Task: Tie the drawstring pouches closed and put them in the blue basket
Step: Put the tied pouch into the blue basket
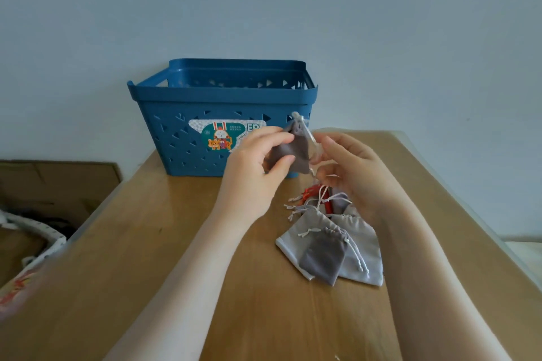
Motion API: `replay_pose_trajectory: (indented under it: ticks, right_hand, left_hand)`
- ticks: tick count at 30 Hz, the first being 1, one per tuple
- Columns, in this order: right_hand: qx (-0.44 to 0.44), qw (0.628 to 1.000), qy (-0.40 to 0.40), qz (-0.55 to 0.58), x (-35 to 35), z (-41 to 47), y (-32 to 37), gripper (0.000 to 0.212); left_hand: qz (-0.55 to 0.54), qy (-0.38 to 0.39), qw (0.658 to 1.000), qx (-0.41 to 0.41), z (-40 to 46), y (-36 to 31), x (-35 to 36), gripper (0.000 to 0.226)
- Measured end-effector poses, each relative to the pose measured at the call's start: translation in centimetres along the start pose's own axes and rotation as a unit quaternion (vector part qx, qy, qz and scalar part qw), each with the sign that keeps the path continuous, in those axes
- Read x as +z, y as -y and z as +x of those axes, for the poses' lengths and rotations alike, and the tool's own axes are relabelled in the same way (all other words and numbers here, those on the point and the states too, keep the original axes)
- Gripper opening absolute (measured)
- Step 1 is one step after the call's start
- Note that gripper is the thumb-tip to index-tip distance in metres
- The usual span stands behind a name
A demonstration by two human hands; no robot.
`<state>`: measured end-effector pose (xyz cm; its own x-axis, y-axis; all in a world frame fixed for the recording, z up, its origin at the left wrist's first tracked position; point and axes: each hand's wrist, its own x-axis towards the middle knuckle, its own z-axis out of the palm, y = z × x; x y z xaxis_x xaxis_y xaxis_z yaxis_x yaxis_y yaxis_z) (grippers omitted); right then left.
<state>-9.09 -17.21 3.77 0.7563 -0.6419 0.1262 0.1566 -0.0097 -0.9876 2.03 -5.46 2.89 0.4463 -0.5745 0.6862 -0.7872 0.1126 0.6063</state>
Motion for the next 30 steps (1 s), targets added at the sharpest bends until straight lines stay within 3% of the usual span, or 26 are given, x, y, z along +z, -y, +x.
replay_pose_trajectory:
  ticks: [4,8,13,16,21,25,27,30]
  right_hand:
    - [0.013,0.998,-0.031,-0.062,0.5,2.5,2.1,0.022]
    - [0.029,0.989,0.009,-0.144,0.6,4.9,2.4,0.02]
    - [0.009,0.988,-0.046,-0.145,1.0,7.6,2.0,0.015]
    - [0.009,0.988,-0.031,-0.153,1.2,8.0,1.4,0.015]
    - [0.019,0.987,-0.019,-0.159,0.8,6.9,0.6,0.017]
    - [0.004,0.979,-0.008,-0.202,0.4,5.2,0.0,0.013]
    - [-0.008,0.954,0.013,-0.3,0.0,3.9,-0.7,0.011]
    - [0.011,0.884,0.064,-0.463,-1.0,1.7,-1.8,0.016]
  left_hand:
    - [-0.012,-0.026,0.998,-0.061,5.7,0.9,-0.2,0.039]
    - [-0.056,-0.034,0.977,-0.203,10.4,2.0,0.0,0.044]
    - [-0.046,0.016,0.958,-0.282,13.3,3.1,-0.3,0.051]
    - [0.033,0.03,0.968,-0.248,12.8,4.4,-0.3,0.052]
    - [0.053,-0.049,0.99,-0.12,9.1,4.5,-0.5,0.027]
    - [-0.014,-0.012,0.989,-0.146,5.4,3.1,-0.5,0.018]
    - [-0.074,0.028,0.979,-0.187,3.7,2.0,-0.6,0.019]
    - [-0.138,0.084,0.964,-0.211,1.5,0.3,-0.8,0.023]
